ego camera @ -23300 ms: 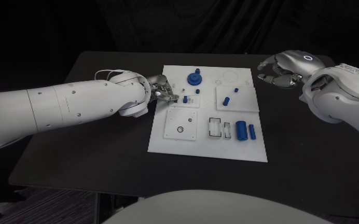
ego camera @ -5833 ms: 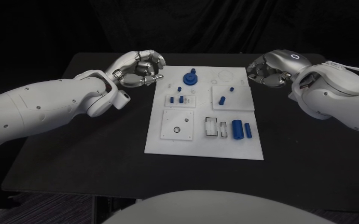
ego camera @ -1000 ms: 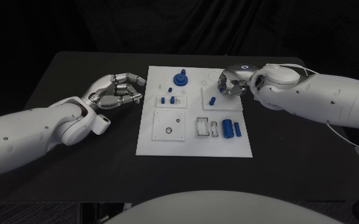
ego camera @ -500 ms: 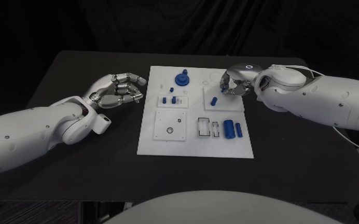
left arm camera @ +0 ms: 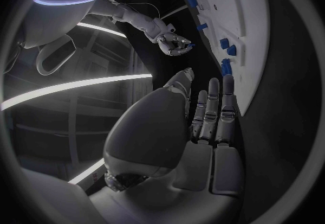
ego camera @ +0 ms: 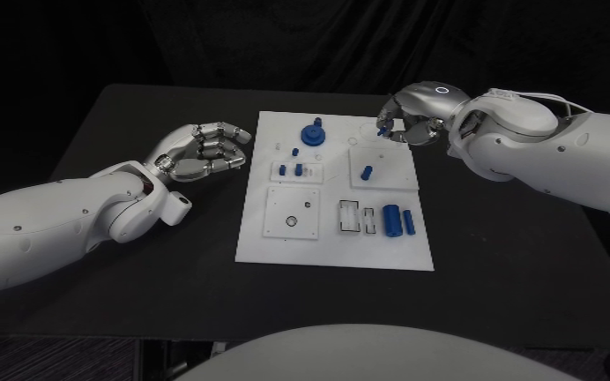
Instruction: Assemble the parts on the task board
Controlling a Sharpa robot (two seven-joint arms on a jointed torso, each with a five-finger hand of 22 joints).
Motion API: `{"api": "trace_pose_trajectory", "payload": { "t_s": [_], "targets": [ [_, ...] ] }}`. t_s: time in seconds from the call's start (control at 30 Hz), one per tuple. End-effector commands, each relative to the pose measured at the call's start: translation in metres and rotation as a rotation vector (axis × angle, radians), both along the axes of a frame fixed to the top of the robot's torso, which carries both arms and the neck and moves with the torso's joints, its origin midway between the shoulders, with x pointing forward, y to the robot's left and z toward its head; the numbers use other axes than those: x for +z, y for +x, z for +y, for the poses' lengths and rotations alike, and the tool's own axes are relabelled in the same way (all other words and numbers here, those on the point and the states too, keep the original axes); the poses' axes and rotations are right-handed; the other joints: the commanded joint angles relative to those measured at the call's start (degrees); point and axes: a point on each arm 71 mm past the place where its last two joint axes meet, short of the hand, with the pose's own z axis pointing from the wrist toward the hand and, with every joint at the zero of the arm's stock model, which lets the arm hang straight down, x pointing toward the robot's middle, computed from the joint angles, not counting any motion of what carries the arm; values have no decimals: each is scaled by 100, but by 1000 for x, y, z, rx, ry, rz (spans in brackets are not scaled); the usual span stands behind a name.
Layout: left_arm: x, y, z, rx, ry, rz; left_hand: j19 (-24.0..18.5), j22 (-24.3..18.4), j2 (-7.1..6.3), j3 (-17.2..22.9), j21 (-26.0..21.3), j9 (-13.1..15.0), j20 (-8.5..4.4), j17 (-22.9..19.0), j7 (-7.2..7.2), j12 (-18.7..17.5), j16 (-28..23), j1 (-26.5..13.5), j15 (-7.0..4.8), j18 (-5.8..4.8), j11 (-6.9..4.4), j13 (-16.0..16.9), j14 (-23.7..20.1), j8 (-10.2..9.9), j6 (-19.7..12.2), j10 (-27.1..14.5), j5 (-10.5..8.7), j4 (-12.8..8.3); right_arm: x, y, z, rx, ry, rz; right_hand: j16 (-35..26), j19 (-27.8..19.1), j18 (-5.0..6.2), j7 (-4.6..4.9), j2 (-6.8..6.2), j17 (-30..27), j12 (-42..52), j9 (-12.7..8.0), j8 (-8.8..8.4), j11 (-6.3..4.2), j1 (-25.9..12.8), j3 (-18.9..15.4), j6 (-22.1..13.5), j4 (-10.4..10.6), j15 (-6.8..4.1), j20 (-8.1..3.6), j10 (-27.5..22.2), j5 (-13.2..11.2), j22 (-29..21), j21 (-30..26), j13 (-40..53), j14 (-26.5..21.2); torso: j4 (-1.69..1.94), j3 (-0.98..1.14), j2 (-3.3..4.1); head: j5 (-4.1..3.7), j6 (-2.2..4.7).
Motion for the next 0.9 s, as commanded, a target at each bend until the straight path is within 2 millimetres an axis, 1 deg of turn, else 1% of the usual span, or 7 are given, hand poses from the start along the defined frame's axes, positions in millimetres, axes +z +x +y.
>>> {"api": "trace_pose_trajectory", "payload": {
  "t_s": [0.03,0.2,0.37,0.5,0.63,0.73,0.9],
  "targets": [
    [6,-2,-1,-16,-76,-70,-107,17,63,-40,-70,-14,8,-3,11,30,-48,-17,9,-57,5,-18,-113,-7,57,-70,12,-5,7,-5,4,1,35,-38,35,38,-108,-56,16,8,-22,340,45,0,-34,-49,100,-3,6,-10,60,29,601,37,-9,55,13,-9,2,11,-1],
    [6,-2,-1,-14,-79,-68,-236,32,78,-56,-169,-35,14,2,20,67,-85,-16,22,-73,10,-47,-242,-10,54,-96,13,-5,10,-16,13,35,50,-33,58,60,-114,-64,19,41,-32,359,53,-10,-32,-55,114,-8,-3,-18,89,29,610,80,-20,76,11,-23,-4,29,-1],
    [6,-1,0,-11,-78,-71,-425,-5,103,-75,-374,-63,41,-116,20,126,-261,-16,65,-99,21,-92,-459,-3,58,-137,15,2,10,-24,27,76,58,-19,65,67,-114,-58,14,47,-51,365,40,-9,-37,-60,96,-7,-6,-23,93,30,610,84,-33,86,13,-19,-12,59,-1],
    [7,-1,0,-16,-84,-79,-439,-31,208,-86,-463,-80,66,-158,44,161,-256,-112,81,-98,13,-122,-436,1,104,-143,15,136,7,-32,44,120,63,2,65,73,-116,-55,14,46,-61,365,31,-9,-34,-59,84,-10,-7,-25,91,32,611,94,-39,88,28,-13,-19,97,-1],
    [7,-1,-2,-23,-91,-85,-434,-21,298,-6,-507,-105,49,-202,68,167,-271,13,42,-67,-32,-164,-436,-20,189,-125,19,117,1,-39,59,161,74,18,67,72,-116,-53,14,49,-63,365,28,-8,-34,-59,80,-10,-7,-25,93,32,611,90,-40,90,39,-5,-24,144,-1],
    [8,-2,-2,-30,-97,-87,-462,63,240,32,-510,-138,27,-258,109,149,-310,202,30,-61,-42,-218,-447,-68,220,-118,16,-44,-4,-44,70,193,83,30,71,72,-115,-50,12,55,-67,366,23,-9,-30,-58,75,-15,-8,-27,95,32,609,85,-44,94,30,2,-24,181,-1],
    [8,-2,-2,-33,-100,-90,-508,117,114,-34,-536,-158,42,-303,134,138,-347,215,55,-81,-25,-252,-476,-103,230,-144,11,-131,-13,-51,85,232,94,51,63,80,-117,-34,-36,39,-98,368,-5,-2,-9,-66,60,-60,-8,-33,107,30,609,94,-63,95,17,6,-28,260,-1]
  ]
}}
